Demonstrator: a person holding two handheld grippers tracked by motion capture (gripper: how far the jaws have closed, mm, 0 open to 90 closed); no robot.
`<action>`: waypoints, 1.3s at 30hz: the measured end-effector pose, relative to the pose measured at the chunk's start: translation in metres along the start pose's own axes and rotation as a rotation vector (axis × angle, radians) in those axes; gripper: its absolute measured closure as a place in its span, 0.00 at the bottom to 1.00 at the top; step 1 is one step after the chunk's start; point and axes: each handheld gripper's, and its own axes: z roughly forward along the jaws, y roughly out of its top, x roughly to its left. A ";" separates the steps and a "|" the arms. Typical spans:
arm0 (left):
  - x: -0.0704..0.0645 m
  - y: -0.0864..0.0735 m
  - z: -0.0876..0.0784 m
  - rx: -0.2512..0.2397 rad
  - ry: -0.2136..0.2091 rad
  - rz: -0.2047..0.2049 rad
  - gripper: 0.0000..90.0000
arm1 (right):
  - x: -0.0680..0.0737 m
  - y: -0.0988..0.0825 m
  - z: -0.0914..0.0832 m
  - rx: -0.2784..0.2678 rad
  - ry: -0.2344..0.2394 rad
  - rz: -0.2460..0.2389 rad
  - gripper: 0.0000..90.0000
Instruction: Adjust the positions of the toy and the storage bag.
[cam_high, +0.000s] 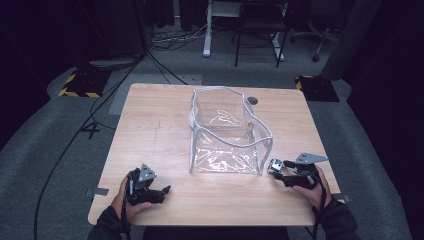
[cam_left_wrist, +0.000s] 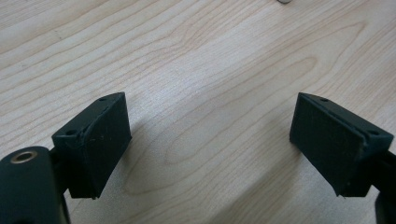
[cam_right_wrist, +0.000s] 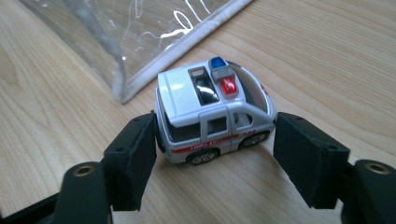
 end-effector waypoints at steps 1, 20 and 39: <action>0.000 0.000 0.000 0.000 -0.001 0.000 0.14 | -0.001 0.000 0.000 0.003 -0.006 0.007 0.36; 0.000 0.000 0.000 -0.002 0.003 -0.001 0.14 | -0.008 0.014 0.010 -0.005 -0.079 0.059 0.27; 0.000 0.001 0.000 0.004 0.001 0.001 0.14 | 0.002 0.040 0.043 0.051 -0.105 0.007 0.28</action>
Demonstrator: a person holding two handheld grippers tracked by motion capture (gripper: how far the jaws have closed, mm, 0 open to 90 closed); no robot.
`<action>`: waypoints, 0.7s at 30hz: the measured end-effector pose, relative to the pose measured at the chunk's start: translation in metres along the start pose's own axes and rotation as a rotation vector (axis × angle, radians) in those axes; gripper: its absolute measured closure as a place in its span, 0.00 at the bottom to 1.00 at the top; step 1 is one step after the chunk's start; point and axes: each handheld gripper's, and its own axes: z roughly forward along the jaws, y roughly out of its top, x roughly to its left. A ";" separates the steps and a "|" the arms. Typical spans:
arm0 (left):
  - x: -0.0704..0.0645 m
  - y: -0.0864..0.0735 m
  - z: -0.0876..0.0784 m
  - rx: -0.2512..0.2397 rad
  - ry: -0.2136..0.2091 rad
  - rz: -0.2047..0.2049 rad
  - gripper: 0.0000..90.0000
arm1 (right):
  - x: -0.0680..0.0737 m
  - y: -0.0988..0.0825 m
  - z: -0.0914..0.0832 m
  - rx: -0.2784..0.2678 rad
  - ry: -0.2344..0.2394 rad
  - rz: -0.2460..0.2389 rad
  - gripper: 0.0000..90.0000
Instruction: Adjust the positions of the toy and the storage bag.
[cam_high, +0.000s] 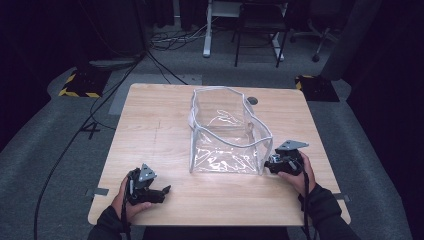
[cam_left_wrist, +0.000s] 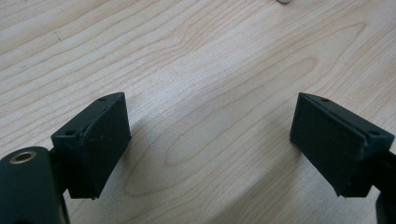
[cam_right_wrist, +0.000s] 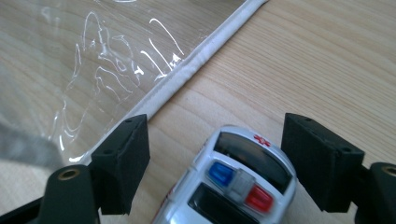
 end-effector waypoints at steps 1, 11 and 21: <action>0.000 0.000 0.000 0.000 0.000 0.000 0.14 | -0.001 -0.002 -0.004 -0.006 -0.007 -0.007 0.28; 0.000 0.000 0.000 -0.003 0.001 -0.001 0.14 | -0.006 -0.024 -0.020 -0.006 -0.047 0.090 0.34; 0.000 0.000 0.000 -0.003 0.002 0.000 0.14 | -0.018 -0.025 -0.023 -0.016 -0.003 0.028 0.51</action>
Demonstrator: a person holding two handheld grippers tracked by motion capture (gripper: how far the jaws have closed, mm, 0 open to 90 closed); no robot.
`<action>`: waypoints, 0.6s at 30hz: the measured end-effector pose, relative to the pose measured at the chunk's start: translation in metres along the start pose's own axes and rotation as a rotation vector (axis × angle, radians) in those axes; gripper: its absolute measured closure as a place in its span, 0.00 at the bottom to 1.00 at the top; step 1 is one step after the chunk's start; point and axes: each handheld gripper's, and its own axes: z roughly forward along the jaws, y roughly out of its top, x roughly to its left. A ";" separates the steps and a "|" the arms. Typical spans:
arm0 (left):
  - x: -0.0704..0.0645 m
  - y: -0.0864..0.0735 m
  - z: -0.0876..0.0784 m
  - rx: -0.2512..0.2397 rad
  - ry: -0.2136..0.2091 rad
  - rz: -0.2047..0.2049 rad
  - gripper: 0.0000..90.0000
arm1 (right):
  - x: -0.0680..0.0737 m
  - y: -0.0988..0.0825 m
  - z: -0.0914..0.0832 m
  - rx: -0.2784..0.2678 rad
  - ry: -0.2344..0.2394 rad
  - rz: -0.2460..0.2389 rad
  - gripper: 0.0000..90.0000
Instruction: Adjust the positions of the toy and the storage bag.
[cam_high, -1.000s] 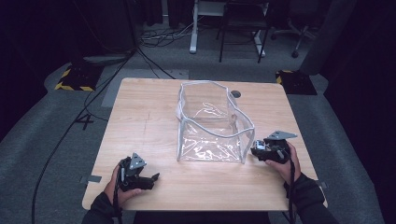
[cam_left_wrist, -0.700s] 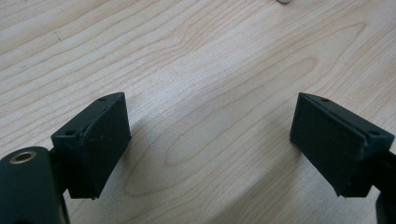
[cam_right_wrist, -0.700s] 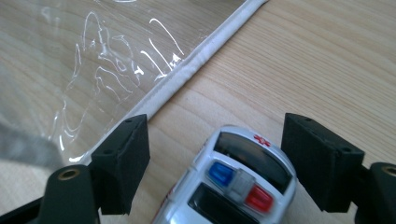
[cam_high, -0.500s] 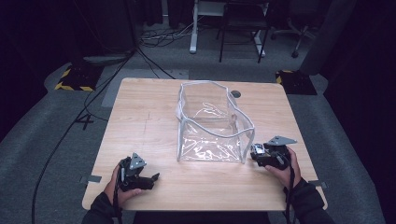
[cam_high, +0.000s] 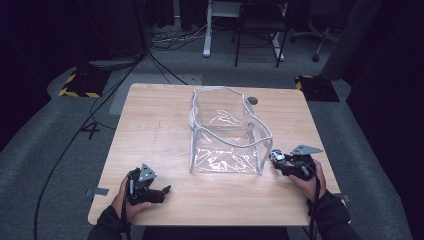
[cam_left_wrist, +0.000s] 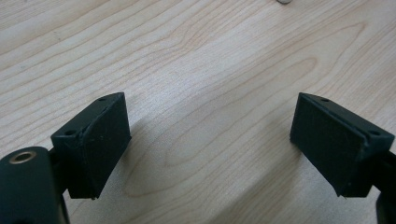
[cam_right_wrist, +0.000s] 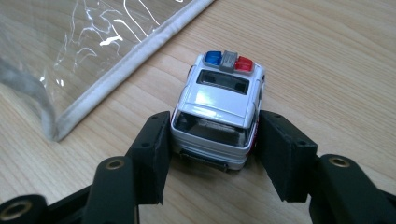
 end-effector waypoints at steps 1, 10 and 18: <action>0.000 0.000 0.000 0.000 0.000 0.003 0.14 | -0.001 0.000 -0.001 0.002 -0.002 -0.001 0.51; 0.000 0.000 0.000 0.000 0.000 0.003 0.14 | -0.005 -0.002 -0.004 0.006 0.002 -0.025 0.38; 0.000 0.000 0.000 0.000 -0.001 -0.001 0.14 | 0.001 0.007 0.010 -0.009 0.011 -0.010 0.32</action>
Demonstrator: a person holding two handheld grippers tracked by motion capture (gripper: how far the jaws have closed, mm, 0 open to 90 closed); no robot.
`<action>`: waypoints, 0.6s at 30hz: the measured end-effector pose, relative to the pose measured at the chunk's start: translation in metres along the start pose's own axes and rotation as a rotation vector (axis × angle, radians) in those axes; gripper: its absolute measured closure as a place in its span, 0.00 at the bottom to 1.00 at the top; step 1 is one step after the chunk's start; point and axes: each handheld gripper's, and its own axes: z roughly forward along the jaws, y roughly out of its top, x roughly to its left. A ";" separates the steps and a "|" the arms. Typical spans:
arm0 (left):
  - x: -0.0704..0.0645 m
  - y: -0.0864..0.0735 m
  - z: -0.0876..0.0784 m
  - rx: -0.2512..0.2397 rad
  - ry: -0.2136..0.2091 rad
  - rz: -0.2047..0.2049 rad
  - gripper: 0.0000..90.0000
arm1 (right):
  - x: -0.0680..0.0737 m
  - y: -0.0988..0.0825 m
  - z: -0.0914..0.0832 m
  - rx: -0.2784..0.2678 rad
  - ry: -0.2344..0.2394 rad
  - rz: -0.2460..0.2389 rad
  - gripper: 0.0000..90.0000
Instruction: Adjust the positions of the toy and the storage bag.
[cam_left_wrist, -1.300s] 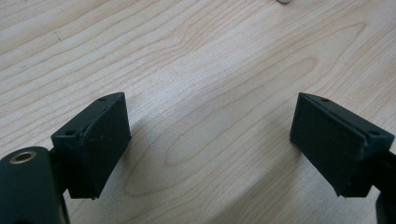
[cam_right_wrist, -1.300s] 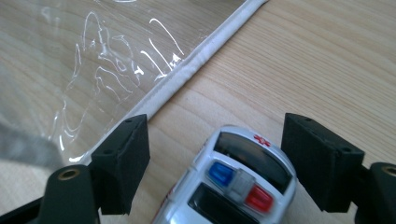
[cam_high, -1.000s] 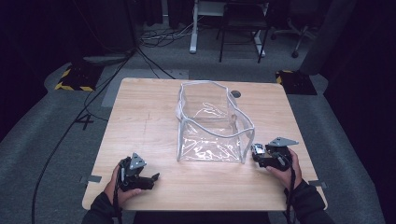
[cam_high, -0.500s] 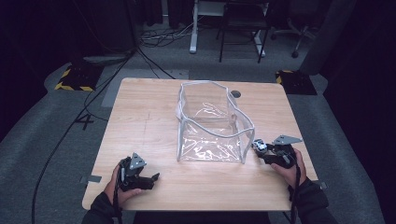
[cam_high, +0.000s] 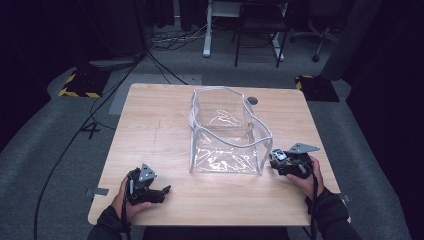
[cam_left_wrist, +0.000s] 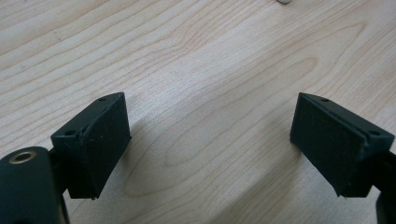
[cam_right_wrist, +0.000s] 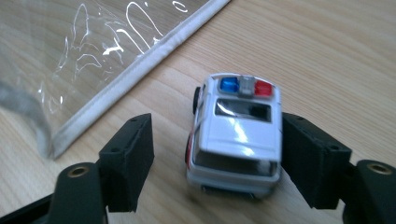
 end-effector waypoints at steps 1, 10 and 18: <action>0.000 0.000 0.000 0.000 0.001 0.001 0.14 | -0.001 0.002 0.004 0.006 0.009 0.015 0.32; 0.000 0.000 0.000 0.000 0.000 0.000 0.14 | -0.006 0.004 0.006 -0.008 -0.010 0.035 0.47; 0.000 0.000 0.000 0.000 0.002 0.001 0.14 | -0.004 0.001 0.003 -0.014 -0.030 0.024 0.53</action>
